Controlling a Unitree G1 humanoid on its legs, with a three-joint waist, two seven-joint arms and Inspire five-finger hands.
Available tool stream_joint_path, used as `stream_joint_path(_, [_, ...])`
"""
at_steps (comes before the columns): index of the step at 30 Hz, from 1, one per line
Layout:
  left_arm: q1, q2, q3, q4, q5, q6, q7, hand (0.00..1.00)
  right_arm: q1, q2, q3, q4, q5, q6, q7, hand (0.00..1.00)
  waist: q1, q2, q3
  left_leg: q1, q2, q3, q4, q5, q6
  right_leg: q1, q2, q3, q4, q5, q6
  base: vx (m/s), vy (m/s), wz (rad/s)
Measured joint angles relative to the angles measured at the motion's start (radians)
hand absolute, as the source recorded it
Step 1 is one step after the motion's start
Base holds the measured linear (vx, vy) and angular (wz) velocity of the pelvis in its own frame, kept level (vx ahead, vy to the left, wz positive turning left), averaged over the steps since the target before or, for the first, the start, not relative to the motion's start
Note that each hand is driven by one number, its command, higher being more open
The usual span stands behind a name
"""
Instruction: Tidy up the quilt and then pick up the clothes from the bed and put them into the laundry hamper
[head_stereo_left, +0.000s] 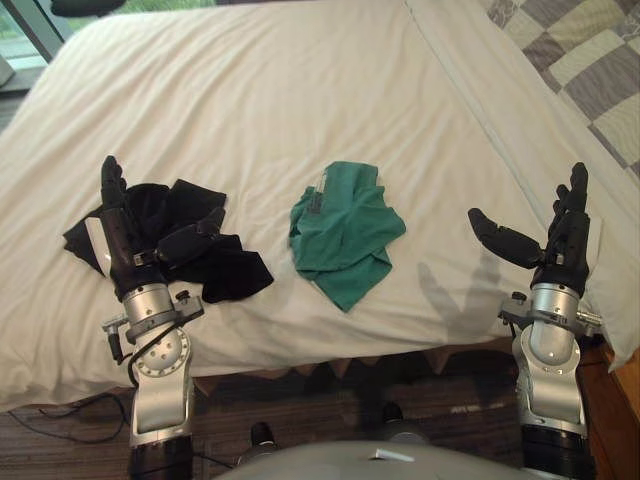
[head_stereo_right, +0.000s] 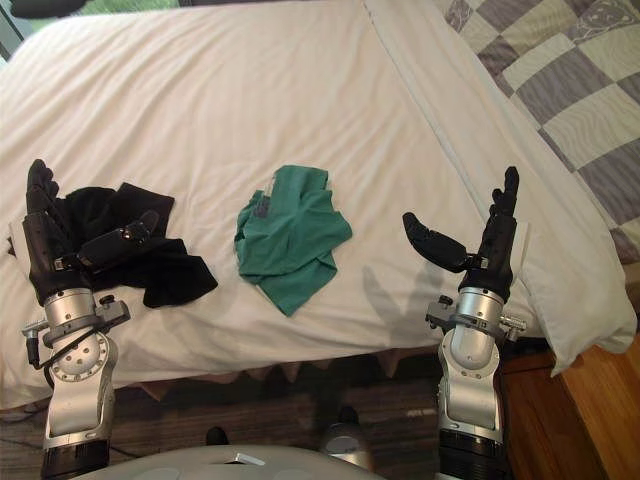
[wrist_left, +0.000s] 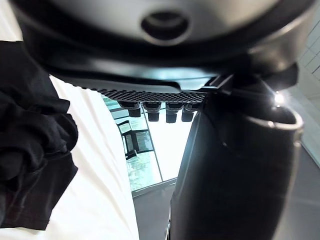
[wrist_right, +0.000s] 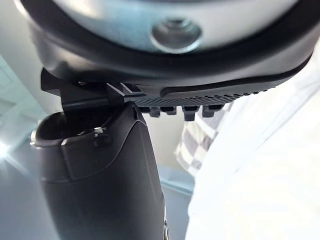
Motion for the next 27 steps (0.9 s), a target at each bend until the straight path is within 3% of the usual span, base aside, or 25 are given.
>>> stream_joint_path(7, [-0.045, 0.0, 0.005, 0.027, 0.045, 0.025, 0.011, 1.0, -0.002, 0.021, 0.023, -0.001, -0.012, 0.0, 0.001, 1.0, 0.005, 0.003, 0.012, -0.059, -0.001, -0.001, 0.0, 0.014, 0.004, -0.052, -0.001, -0.001, -0.008, 0.015, 0.001, -0.01, 0.001, 0.03])
stream_joint_path(12, [-0.097, 0.001, 0.025, 0.034, 0.075, 0.051, 0.024, 1.0, -0.011, 0.05, 0.072, -0.014, -0.012, 0.015, 0.002, 1.0, 0.028, 0.008, 0.056, -0.094, 0.0, -0.001, 0.0, 0.022, 0.006, -0.087, -0.001, -0.002, -0.008, 0.023, -0.001, 0.0, 0.0, 0.0])
stream_joint_path(27, [-0.196, 0.033, 0.074, 0.077, 0.115, 0.134, 0.04, 1.0, -0.022, 0.091, 0.124, -0.072, -0.011, 0.021, 0.003, 1.0, 0.055, 0.006, 0.061, -0.158, 0.005, -0.001, 0.0, 0.027, 0.005, -0.145, 0.001, -0.015, -0.006, 0.025, -0.001, 0.0, -0.006, 0.02])
